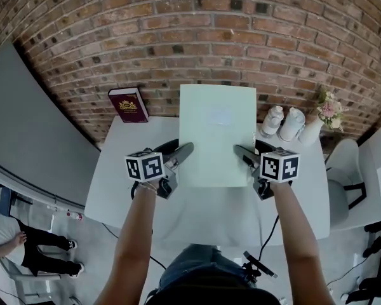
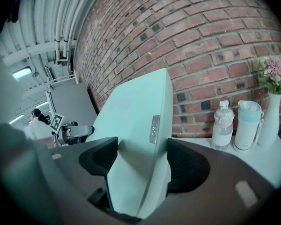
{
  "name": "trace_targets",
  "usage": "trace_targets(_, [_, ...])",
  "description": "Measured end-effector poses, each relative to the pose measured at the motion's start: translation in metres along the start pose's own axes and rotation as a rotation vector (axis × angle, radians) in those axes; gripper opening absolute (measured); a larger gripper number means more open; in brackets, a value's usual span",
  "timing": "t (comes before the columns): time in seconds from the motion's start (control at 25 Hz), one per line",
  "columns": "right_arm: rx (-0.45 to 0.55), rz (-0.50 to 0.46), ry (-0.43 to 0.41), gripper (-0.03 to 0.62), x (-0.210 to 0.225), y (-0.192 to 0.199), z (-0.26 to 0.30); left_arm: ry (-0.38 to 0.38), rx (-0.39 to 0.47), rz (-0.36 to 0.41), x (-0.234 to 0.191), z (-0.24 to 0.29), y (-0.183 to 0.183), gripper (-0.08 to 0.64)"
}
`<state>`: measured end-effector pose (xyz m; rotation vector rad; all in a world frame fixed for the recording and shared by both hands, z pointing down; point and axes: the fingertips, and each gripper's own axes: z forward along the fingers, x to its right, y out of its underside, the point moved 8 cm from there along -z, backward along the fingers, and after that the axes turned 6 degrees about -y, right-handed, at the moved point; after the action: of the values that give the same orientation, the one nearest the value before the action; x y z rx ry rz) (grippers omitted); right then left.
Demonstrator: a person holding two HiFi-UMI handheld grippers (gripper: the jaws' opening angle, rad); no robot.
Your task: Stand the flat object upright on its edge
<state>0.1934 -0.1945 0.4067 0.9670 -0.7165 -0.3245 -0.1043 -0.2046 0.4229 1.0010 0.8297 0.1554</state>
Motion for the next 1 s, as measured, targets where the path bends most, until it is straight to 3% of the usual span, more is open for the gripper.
trace_targets(0.28, [0.030, -0.127, 0.029, 0.319, -0.012, -0.009, -0.008, 0.004, 0.057, 0.142, 0.013, -0.007, -0.008, 0.293])
trace_targets(1.0, [0.078, -0.279, 0.130, 0.316, -0.018, -0.036, 0.015, -0.039, 0.084, 0.351, 0.006, 0.004, -0.041, 0.293])
